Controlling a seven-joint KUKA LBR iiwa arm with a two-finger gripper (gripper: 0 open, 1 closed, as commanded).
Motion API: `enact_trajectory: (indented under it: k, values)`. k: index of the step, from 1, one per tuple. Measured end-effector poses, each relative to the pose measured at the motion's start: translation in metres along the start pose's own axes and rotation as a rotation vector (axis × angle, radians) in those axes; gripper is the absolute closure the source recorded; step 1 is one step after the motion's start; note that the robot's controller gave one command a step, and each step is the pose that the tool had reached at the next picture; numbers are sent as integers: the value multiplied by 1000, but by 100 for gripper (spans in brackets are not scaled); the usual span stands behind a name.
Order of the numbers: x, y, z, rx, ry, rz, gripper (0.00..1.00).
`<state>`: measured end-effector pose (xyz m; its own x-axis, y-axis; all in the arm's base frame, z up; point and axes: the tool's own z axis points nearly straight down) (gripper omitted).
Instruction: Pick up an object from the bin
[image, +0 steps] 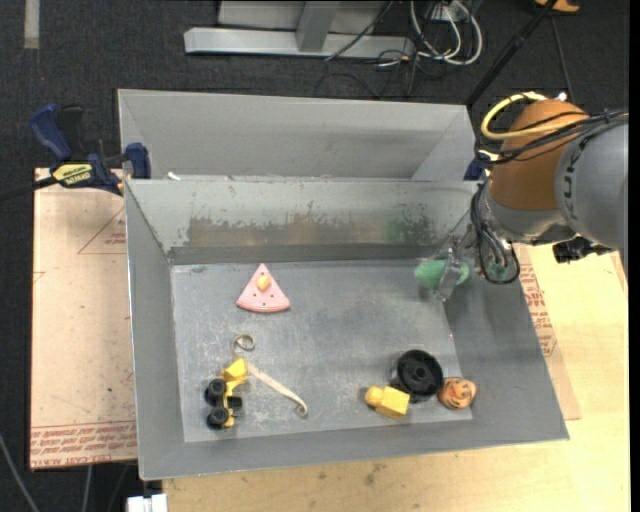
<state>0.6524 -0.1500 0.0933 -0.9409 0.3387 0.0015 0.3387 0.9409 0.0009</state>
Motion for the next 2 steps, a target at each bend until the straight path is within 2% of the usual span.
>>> enact_trajectory:
  k: [2]
  values:
    - [-2, 0, -27, -1, -8, -1, 100]
